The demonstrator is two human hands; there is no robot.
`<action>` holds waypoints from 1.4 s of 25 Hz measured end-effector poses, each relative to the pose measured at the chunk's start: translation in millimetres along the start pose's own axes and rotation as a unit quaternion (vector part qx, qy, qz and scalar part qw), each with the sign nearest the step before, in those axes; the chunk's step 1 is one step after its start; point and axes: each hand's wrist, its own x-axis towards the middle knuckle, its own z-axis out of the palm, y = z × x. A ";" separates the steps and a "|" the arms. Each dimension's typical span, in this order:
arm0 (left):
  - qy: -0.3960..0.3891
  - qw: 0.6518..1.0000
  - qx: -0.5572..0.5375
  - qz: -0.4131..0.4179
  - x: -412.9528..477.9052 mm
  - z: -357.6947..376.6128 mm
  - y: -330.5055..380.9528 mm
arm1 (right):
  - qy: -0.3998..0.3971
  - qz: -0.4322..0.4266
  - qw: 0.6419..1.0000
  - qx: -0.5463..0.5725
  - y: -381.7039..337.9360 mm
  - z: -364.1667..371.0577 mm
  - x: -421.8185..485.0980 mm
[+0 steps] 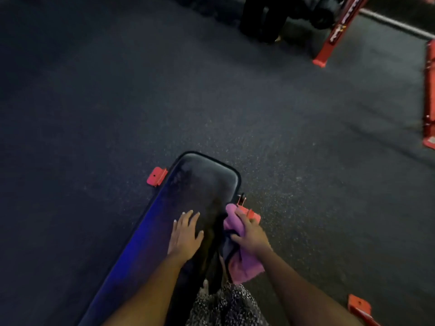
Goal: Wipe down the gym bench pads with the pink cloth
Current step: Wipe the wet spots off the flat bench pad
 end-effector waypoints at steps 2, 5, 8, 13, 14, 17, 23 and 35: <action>-0.048 0.998 0.015 0.046 -28.1 -13.8 12.2 | -0.006 -0.013 0.999 -0.045 13.4 -14.4 -39.7; -0.095 0.992 -0.017 0.084 -50.6 -33.8 39.9 | 0.012 -0.021 0.999 -0.047 41.4 -32.4 -90.9; -0.121 0.984 -0.053 0.121 -56.4 -40.0 75.3 | 0.058 0.008 0.998 -0.004 82.1 -43.2 -132.6; -0.145 0.971 -0.038 0.185 -37.1 -34.9 146.3 | 0.165 0.071 0.978 0.106 160.7 -59.0 -178.8; -0.153 0.966 -0.032 0.204 -30.9 -31.4 168.2 | 0.180 0.084 0.973 0.120 178.2 -65.9 -186.6; -0.179 0.954 0.002 0.242 -4.0 -18.0 247.8 | 0.239 0.135 0.946 0.173 236.6 -88.7 -202.1; -0.210 0.925 0.060 0.311 47.1 15.3 437.0 | 0.294 0.202 0.901 0.249 368.1 -147.1 -220.3; -0.253 0.931 0.108 0.238 150.2 113.0 656.8 | 0.299 0.162 0.909 0.239 560.7 -346.1 -125.8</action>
